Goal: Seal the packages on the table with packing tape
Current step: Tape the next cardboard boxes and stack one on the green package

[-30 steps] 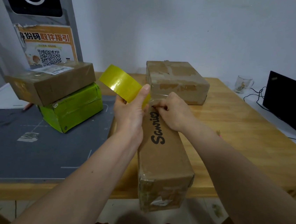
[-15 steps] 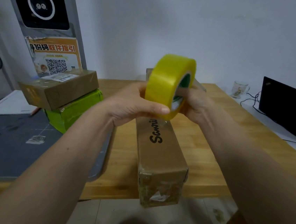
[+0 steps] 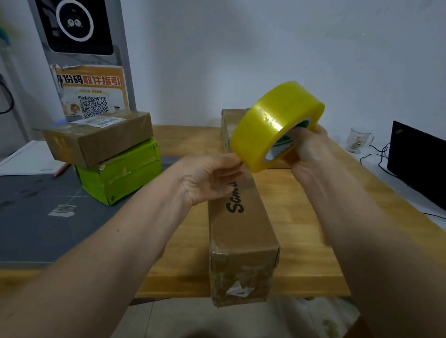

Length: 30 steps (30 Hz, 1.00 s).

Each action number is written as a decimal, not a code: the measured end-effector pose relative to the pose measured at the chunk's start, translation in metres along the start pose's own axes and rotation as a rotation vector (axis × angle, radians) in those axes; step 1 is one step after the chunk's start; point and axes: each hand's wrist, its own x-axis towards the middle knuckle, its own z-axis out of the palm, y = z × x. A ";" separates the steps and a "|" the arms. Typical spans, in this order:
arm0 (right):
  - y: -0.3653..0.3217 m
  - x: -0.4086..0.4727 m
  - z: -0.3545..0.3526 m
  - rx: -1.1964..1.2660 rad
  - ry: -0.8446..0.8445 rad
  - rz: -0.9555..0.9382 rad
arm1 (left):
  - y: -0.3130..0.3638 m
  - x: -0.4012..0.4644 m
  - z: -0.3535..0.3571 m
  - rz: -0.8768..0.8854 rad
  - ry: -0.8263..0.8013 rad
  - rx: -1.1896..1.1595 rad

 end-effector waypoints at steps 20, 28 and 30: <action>0.017 0.017 -0.010 -0.246 0.248 -0.226 | 0.021 0.037 -0.026 0.155 0.298 0.436; 0.033 0.039 -0.015 -0.373 0.313 -0.228 | 0.015 0.072 -0.013 0.361 0.587 1.223; 0.039 0.044 -0.015 -0.404 0.310 -0.231 | 0.012 0.077 -0.012 0.384 0.616 1.378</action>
